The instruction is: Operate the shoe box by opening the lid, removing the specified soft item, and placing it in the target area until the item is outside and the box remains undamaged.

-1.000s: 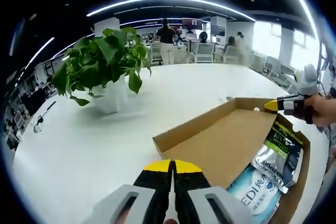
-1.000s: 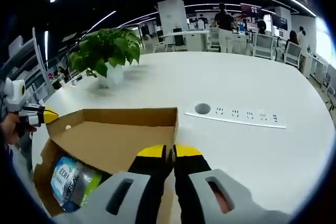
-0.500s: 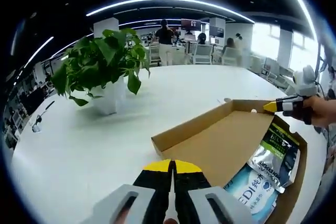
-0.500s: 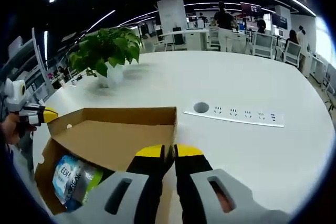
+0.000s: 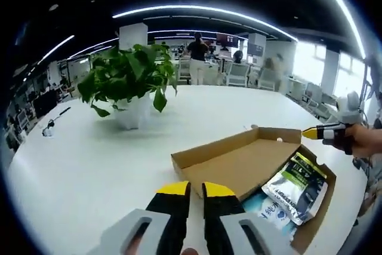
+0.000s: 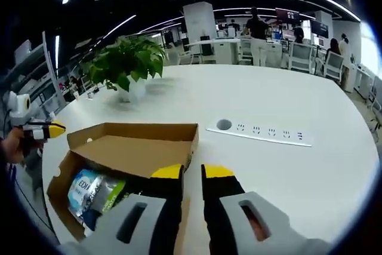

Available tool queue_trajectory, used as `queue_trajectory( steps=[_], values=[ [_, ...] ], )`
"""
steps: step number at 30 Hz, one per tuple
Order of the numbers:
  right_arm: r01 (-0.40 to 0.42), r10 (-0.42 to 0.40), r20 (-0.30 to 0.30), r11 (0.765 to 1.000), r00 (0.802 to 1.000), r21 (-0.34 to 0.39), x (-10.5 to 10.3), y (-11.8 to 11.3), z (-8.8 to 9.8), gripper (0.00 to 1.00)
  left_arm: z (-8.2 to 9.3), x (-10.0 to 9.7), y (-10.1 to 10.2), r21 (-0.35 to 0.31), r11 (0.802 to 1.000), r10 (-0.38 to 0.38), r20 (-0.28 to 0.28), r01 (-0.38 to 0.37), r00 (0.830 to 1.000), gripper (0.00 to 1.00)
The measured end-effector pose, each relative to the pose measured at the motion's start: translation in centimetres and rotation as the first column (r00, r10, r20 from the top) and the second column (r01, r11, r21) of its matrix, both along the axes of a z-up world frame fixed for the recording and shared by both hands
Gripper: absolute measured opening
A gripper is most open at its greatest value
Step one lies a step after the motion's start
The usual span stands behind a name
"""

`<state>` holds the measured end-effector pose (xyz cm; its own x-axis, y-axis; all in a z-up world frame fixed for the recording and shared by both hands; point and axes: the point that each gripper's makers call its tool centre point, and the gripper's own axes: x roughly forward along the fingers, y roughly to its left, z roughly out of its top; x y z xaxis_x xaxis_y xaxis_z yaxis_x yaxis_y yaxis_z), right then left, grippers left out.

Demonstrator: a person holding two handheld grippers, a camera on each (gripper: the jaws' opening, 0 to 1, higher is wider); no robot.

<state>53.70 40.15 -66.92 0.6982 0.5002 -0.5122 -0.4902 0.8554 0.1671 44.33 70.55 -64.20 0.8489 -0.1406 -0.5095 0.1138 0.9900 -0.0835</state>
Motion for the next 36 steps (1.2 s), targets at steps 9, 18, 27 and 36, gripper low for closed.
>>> queue_trajectory(
  steps=[9,18,27,36],
  values=[
    [-0.088,0.088,0.014,0.996,0.996,0.025,-4.0,-0.2,0.5,0.11,1.2,-6.4,-1.7,-0.038,0.997,0.075,0.032,-0.073,0.997,0.09],
    [-0.186,0.185,0.023,0.982,0.982,0.031,-7.7,-0.4,0.9,0.12,1.0,-11.3,-4.5,-0.083,0.987,0.138,0.025,-0.135,0.990,0.10],
    [-0.237,0.237,0.019,0.971,0.971,0.043,-10.4,0.0,1.4,0.13,1.2,-13.4,-7.3,-0.123,0.982,0.143,0.018,-0.140,0.990,0.11],
    [-0.248,0.249,0.000,0.968,0.969,0.044,-12.3,1.2,1.4,0.14,1.1,-12.5,-9.3,-0.157,0.984,0.083,0.007,-0.081,0.996,0.13]
  ],
)
